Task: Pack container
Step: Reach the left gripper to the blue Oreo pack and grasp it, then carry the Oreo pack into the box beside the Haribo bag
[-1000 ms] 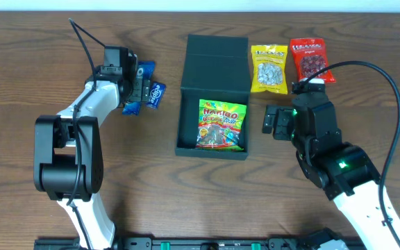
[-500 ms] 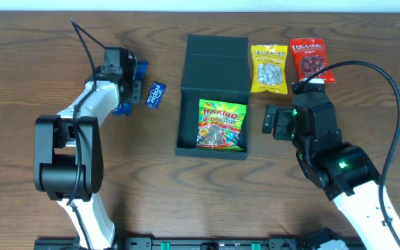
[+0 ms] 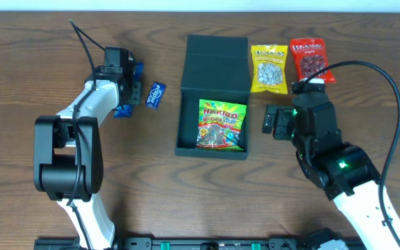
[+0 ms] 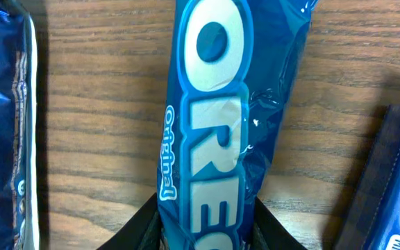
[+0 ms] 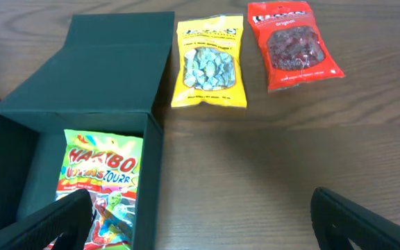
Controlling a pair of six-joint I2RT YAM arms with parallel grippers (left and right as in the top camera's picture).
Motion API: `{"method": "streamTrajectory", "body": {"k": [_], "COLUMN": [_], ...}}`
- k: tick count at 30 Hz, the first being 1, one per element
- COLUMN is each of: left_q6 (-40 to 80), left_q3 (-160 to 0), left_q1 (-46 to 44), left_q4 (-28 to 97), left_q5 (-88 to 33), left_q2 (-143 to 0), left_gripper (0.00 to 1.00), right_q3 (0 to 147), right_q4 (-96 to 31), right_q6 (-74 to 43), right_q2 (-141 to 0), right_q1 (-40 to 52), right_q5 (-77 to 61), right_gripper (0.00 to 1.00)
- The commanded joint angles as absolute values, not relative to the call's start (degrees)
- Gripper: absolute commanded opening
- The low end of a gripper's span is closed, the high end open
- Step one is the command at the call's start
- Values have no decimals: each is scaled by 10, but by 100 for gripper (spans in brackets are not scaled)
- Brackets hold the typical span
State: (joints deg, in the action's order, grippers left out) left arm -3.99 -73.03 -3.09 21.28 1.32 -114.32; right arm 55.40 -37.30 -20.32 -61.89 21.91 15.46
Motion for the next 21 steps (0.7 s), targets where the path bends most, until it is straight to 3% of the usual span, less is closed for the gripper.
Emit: {"method": "streamTrajectory", "body": {"k": [1,17,21], "left_q6": [-21,-10,39], "left_q3": [-736,-736,-736], "left_q1": [-27,-38,-61], "left_q4": [230,277,301], "left_q5": [19,19,9], "left_q2": [-1132,-962,-926], "left_gripper": [27,26,25], "right_q3": [562,562,562], "right_q4": [-366,-343,-345], "right_q6": [-197,-196,-196], "right_q2": [-620,-585,-583], "right_q1": [213,153,138], "right_q5": [170,199,199], "right_gripper": [99,99,99]}}
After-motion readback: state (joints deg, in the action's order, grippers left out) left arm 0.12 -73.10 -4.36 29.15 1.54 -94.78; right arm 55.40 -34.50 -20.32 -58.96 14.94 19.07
